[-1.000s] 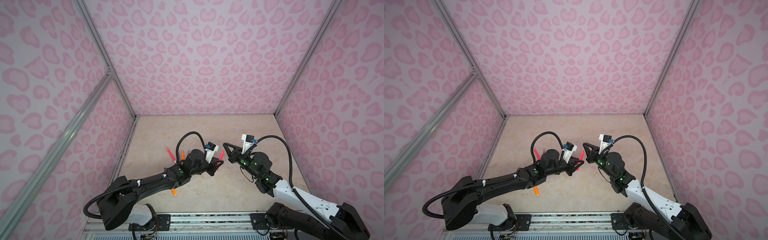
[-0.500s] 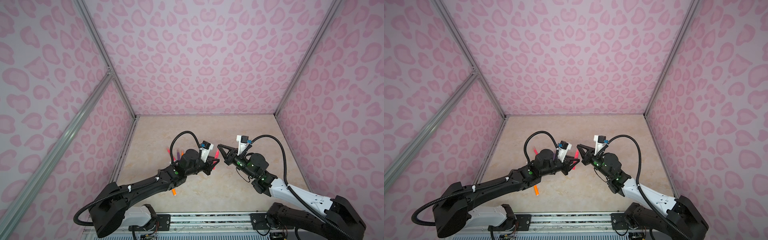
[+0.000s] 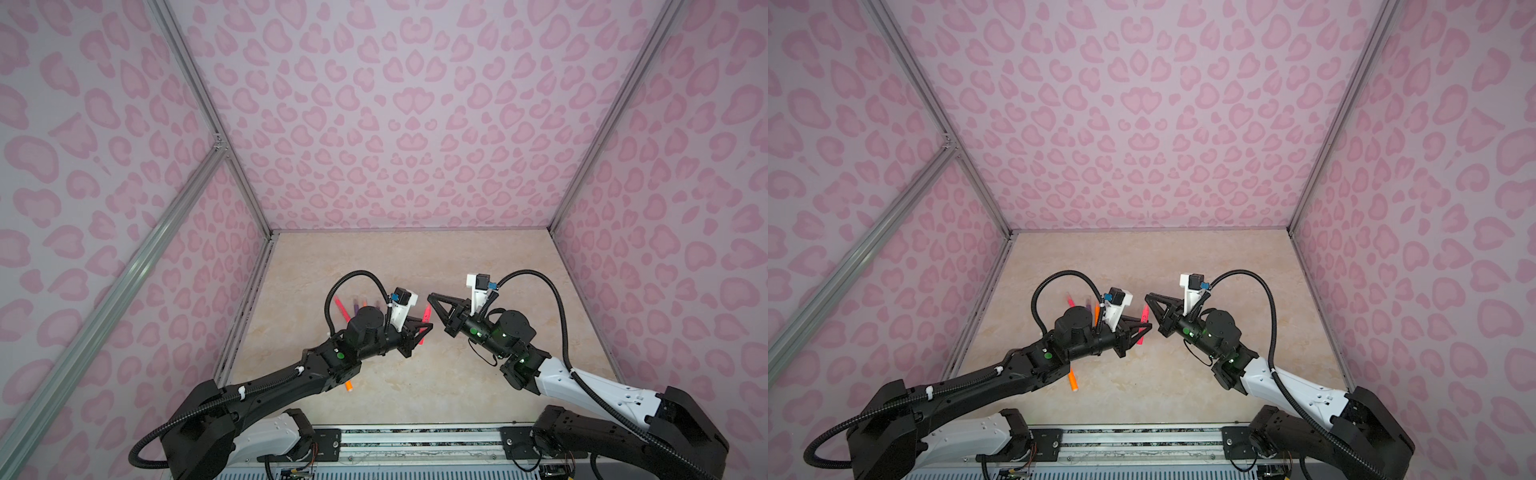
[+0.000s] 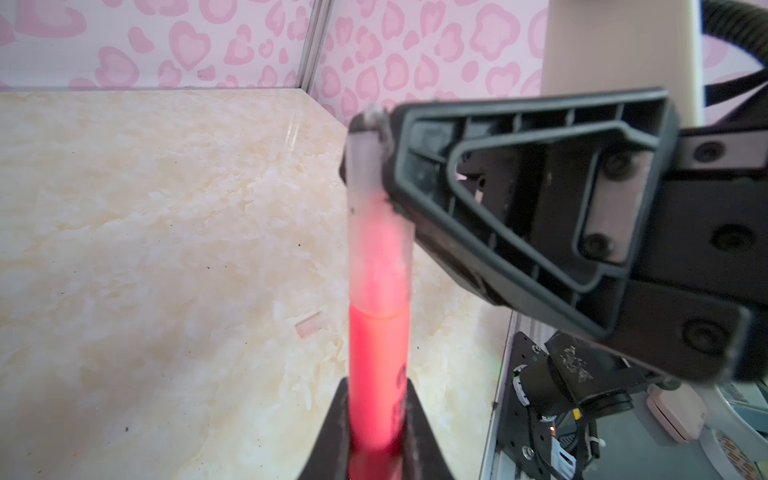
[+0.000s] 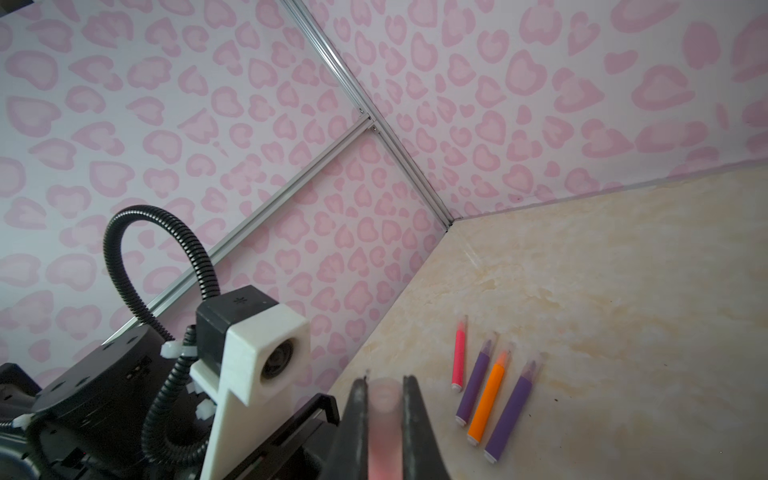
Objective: Insert the pens into the pen caps
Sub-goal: 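Push the cap down onto the pink highlighter held upright by the left gripper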
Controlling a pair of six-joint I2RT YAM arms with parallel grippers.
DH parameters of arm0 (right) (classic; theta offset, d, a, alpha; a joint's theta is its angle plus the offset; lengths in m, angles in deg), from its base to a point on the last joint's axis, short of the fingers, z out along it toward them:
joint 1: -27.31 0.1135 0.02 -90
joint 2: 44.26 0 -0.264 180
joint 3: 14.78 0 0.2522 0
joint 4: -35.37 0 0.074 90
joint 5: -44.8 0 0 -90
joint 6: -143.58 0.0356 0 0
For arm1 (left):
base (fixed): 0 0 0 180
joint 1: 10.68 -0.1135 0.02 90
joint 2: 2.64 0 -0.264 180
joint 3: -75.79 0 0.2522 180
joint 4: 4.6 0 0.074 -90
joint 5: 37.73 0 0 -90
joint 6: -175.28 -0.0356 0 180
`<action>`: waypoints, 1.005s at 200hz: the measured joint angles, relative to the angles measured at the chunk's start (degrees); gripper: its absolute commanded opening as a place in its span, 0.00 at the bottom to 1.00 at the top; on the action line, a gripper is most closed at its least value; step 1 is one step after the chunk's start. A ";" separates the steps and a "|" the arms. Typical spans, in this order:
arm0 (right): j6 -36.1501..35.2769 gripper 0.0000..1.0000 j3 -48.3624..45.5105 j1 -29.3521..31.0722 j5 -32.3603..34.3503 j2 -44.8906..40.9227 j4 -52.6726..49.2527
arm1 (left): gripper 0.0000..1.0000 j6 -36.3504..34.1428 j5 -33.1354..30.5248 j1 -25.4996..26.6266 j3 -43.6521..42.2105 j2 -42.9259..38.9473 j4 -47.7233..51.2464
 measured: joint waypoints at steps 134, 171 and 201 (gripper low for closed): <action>-1.09 0.83 3.98 0.20 1.31 -4.48 -9.49 | 0.04 -3.63 -7.56 3.30 4.48 2.64 1.38; -1.49 0.85 5.07 -1.95 3.54 -6.86 -15.96 | 0.04 -5.95 -16.50 5.40 5.01 3.21 4.55; -1.03 0.71 5.84 -3.13 4.76 -6.64 -19.08 | 0.04 -8.74 -23.71 9.07 5.60 3.21 5.97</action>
